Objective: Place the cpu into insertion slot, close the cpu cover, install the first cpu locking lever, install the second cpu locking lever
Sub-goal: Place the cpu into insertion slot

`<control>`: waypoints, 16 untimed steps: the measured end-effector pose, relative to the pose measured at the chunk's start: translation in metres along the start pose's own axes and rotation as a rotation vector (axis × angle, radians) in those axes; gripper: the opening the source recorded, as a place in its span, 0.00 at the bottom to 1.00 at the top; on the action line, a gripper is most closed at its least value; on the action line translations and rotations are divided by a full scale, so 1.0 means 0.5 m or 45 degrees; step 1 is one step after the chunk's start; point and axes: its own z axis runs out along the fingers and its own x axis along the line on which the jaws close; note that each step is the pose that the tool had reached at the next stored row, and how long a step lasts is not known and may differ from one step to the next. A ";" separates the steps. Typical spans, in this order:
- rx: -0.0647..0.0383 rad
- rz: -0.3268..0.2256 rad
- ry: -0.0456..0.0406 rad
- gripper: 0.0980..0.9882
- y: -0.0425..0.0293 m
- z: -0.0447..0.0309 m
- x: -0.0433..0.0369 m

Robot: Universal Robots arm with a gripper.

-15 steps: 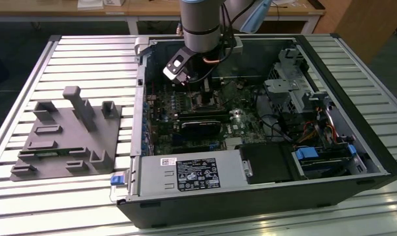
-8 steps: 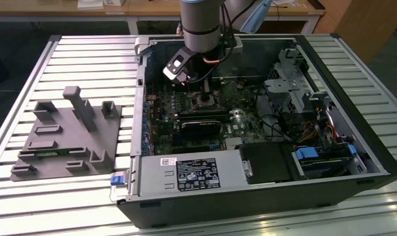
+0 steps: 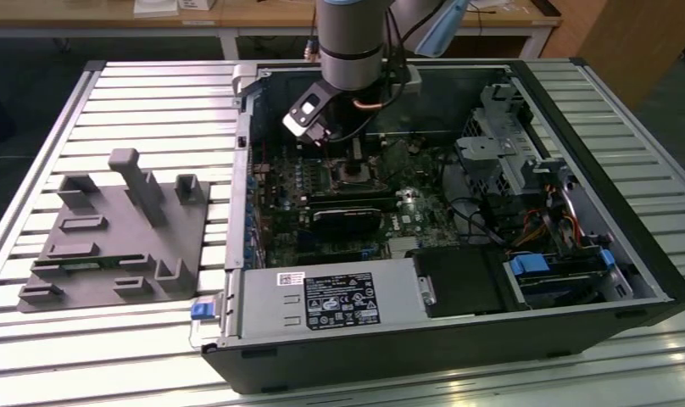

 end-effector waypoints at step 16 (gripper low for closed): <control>0.002 0.002 -0.001 0.01 0.009 0.009 0.000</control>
